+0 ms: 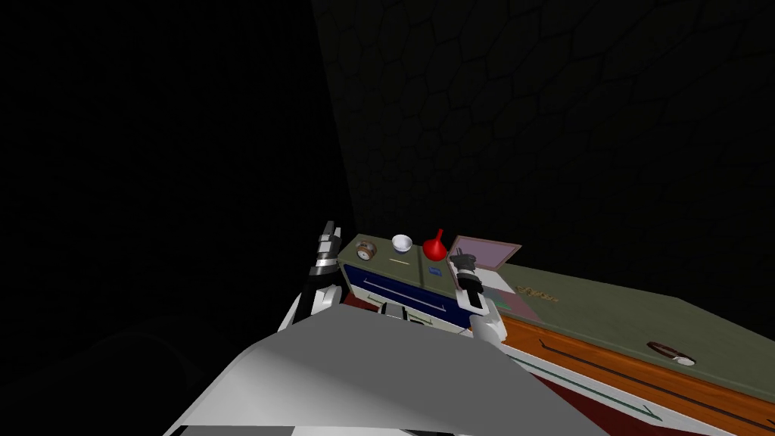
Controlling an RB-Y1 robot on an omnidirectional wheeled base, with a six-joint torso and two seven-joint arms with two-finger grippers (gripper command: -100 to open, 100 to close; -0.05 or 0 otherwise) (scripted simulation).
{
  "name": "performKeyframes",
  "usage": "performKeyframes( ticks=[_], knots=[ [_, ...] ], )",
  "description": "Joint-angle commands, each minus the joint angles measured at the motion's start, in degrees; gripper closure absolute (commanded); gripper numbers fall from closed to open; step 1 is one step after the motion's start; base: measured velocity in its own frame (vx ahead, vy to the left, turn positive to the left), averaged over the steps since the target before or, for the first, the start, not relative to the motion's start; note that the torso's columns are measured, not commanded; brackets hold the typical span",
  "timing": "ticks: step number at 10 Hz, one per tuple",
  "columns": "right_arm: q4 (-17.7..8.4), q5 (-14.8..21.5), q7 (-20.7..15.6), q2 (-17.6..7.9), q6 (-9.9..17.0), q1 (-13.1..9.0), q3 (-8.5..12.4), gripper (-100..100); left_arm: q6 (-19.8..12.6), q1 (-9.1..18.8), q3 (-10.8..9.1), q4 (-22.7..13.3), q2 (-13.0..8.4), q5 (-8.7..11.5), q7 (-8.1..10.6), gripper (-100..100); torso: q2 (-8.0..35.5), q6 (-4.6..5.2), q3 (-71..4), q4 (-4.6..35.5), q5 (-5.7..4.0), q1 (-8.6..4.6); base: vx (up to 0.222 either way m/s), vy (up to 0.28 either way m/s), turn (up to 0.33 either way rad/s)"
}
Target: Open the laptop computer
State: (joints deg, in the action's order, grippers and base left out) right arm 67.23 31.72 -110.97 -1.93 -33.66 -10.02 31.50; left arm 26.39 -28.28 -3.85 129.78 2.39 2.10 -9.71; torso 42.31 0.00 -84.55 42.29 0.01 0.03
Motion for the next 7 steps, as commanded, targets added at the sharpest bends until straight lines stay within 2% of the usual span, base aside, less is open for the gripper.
performKeyframes(
  ticks=[1,2,3,4,5,7],
  knots=[
    [-0.7,-2.9,-4.2,4.0,-3.9,-0.3,3.2,100,0.0,0.0,-0.01,0.0,0.0,0.0,0.00,0,0.0,0.03,0.0,0.0,-0.02,-0.05,0.014,-0.013,-0.076],
    [-0.7,-2.9,-5.8,4.0,-5.3,-0.3,3.2,100,0.0,0.0,0.00,0.0,0.0,0.0,0.00,0,-0.1,-0.02,0.0,0.0,-0.02,-0.04,0.008,-0.009,0.016],
    [-0.7,-2.9,-7.3,4.0,-5.3,-0.3,3.2,100,0.0,0.0,0.00,0.0,0.0,0.0,0.00,0,0.0,-0.02,0.0,0.0,-0.01,-0.02,0.004,-0.005,0.014],
    [-0.7,-2.9,-6.1,3.9,-5.0,-0.3,3.1,100,0.0,0.0,0.00,0.0,0.0,0.0,0.00,0,0.0,-0.01,0.0,0.0,0.00,-0.01,0.000,0.000,0.000],
    [-1.1,-2.7,-6.2,1.1,-4.5,-0.7,2.7,-100,0.0,0.0,0.00,0.0,0.0,0.0,0.00,0,0.0,0.00,0.0,0.0,0.00,-0.01,-0.067,0.000,-0.042],
    [-2.0,-2.5,-5.5,-2.3,-3.1,-1.6,1.7,-100,0.0,0.0,0.00,0.0,0.0,0.0,0.00,0,0.3,0.01,0.2,0.1,-0.01,-0.01,-0.122,0.017,-0.060]
  ],
)
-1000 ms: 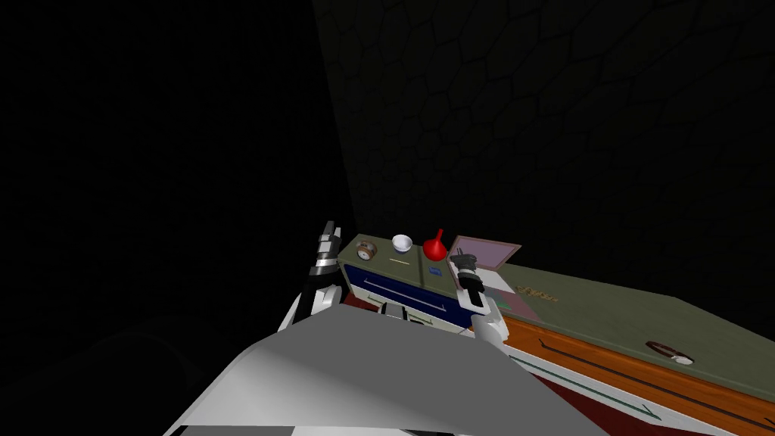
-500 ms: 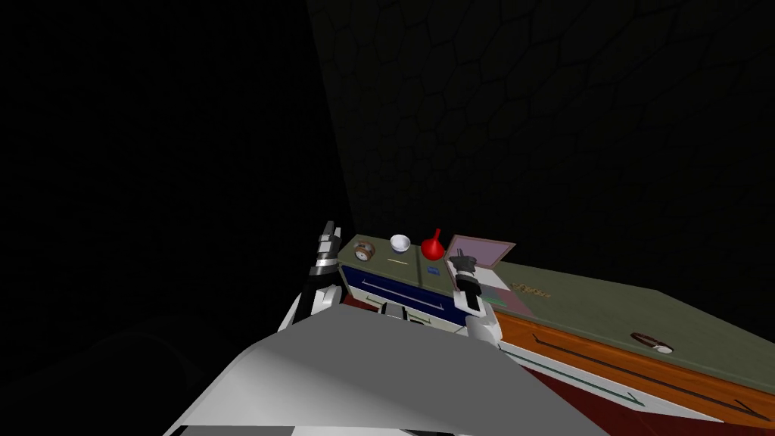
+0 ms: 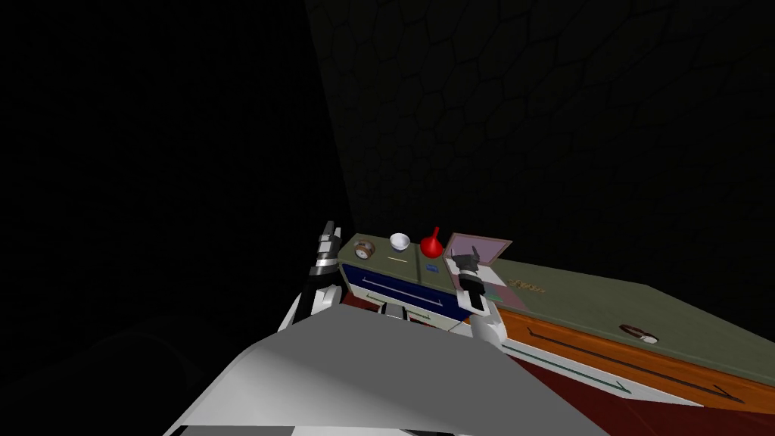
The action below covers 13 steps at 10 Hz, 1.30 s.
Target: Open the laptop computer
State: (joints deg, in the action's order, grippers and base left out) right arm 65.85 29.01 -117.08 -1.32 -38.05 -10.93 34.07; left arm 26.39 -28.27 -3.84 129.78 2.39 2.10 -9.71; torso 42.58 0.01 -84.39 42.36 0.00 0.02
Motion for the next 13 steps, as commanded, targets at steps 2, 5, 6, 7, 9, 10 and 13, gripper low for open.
performKeyframes(
  ticks=[2,5,6,7,9,10,13],
  knots=[
    [-1.8,0.6,1.6,-5.4,3.4,-2.1,-2.3,-100,0.0,0.0,0.00,0.0,0.0,0.0,0.00,0,-0.2,-0.01,-0.1,-0.1,-0.01,-0.05,-0.116,-0.007,-0.058],
    [-4.0,1.3,3.5,-7.2,7.2,-4.5,-4.9,-100,0.0,0.0,0.00,0.0,0.0,0.0,0.00,0,-0.3,-0.01,-0.2,-0.1,0.00,0.00,-0.109,-0.004,-0.066],
    [-4.8,1.5,4.2,-7.6,8.5,-5.4,-5.8,-100,0.0,0.0,0.00,0.0,0.0,0.0,0.00,0,-0.3,-0.02,-0.2,-0.1,0.01,0.04,-0.098,0.002,-0.070],
    [-5.5,1.7,4.9,-7.8,9.9,-6.3,-6.8,-100,0.0,0.0,0.00,0.0,0.0,0.0,0.00,0,-0.3,-0.01,-0.2,-0.1,0.01,0.01,-0.097,0.003,-0.064],
    [-7.0,2.0,6.2,-7.9,12.6,-8.0,-8.7,-100,0.0,0.0,0.00,0.0,0.0,0.0,0.00,0,-0.3,-0.01,-0.2,-0.1,-0.01,-0.03,-0.080,-0.008,-0.050],
    [-7.6,2.2,6.8,-7.9,13.9,-8.8,-9.6,-100,0.0,0.0,0.00,0.0,0.0,0.0,0.00,0,-0.3,0.00,-0.2,-0.1,-0.01,-0.06,-0.069,-0.014,-0.059],
    [-9.4,2.5,8.6,-7.4,17.4,-11.1,-12.3,-100,0.0,0.0,0.00,0.0,0.0,0.0,0.00,0,-0.3,-0.01,-0.2,-0.1,0.00,-0.01,-0.082,-0.015,-0.040]
  ],
)
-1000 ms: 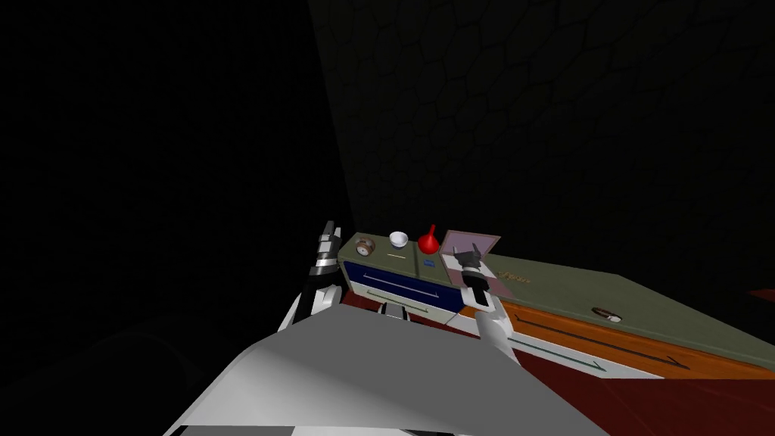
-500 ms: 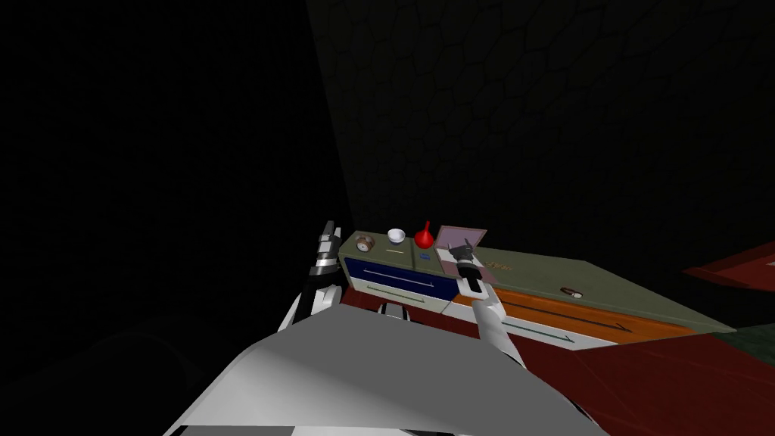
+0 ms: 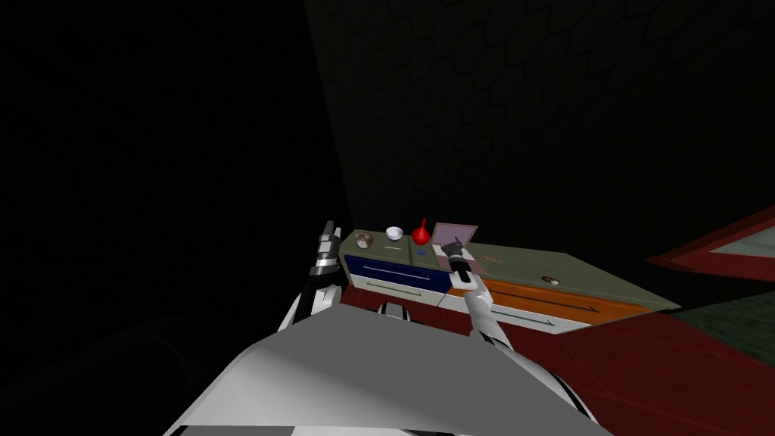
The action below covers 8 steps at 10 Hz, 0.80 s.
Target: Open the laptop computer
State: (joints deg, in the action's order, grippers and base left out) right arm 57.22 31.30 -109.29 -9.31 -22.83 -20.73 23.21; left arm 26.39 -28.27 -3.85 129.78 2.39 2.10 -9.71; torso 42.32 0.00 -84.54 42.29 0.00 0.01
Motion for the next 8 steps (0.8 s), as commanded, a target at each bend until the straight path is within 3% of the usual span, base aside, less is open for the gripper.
performKeyframes(
  ticks=[1,3,8],
  knots=[
    [-1.3,0.3,1.3,0.9,3.2,-1.9,-2.2,-100,0.0,0.0,0.00,0.0,0.0,0.0,0.00,0,0.0,0.00,0.0,0.0,0.01,0.01,-0.070,-0.027,-0.027],
    [-1.7,0.4,1.8,1.2,4.2,-2.5,-3.0,-100,0.0,0.0,0.00,0.0,0.0,0.0,0.00,0,-0.1,-0.01,-0.1,0.0,0.00,-0.01,-0.039,-0.015,-0.009],
    [-3.5,0.4,4.5,2.1,10.0,-6.1,-7.8,-100,0.0,0.0,0.00,0.0,0.0,0.0,0.00,0,-0.1,0.00,-0.1,0.0,-0.01,-0.02,-0.052,-0.024,-0.004]
  ],
)
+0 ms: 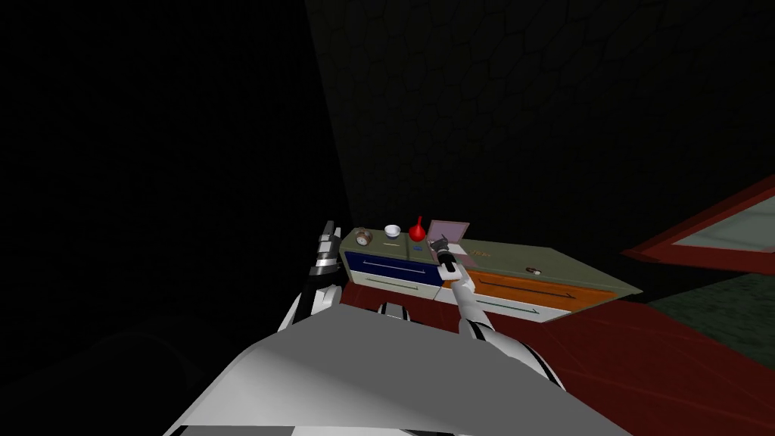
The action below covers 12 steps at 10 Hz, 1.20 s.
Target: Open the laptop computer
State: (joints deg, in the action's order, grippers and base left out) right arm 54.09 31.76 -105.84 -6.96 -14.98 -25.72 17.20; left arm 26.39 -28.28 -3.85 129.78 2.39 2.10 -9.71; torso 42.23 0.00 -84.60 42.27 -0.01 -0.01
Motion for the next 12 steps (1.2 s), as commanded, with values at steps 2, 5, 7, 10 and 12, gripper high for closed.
performKeyframes(
  ticks=[2,5,7,10,12],
  knots=[
    [-0.5,-0.2,2.0,-1.5,4.7,-2.5,-3.6,-100,0.0,0.0,0.00,0.0,0.0,0.0,0.00,0,0.0,0.00,0.0,0.0,0.00,0.01,0.005,-0.029,0.037],
    [-0.2,-0.6,3.5,-4.4,8.4,-4.3,-6.0,-100,0.0,0.0,0.00,0.0,0.0,0.0,0.00,0,0.0,0.01,0.0,0.0,0.00,-0.02,0.066,-0.040,0.060],
    [0.2,-0.8,4.2,-5.9,10.3,-5.1,-7.1,-100,0.0,0.0,-0.01,0.0,0.0,0.0,0.00,0,-0.1,0.00,-0.1,0.0,0.00,0.00,0.132,-0.042,0.067],
    [1.0,-1.2,5.6,-8.3,13.5,-6.5,-9.0,-100,0.0,0.0,-0.01,0.0,0.0,0.0,0.00,0,0.1,0.01,0.0,0.0,0.00,0.00,0.132,-0.040,0.082],
    [1.6,-1.5,5.9,-8.9,14.1,-6.5,-9.6,-100,0.0,0.0,0.00,0.0,0.0,0.0,0.00,0,0.1,0.00,0.1,0.0,0.02,0.06,0.088,-0.018,0.044]
  ],
)
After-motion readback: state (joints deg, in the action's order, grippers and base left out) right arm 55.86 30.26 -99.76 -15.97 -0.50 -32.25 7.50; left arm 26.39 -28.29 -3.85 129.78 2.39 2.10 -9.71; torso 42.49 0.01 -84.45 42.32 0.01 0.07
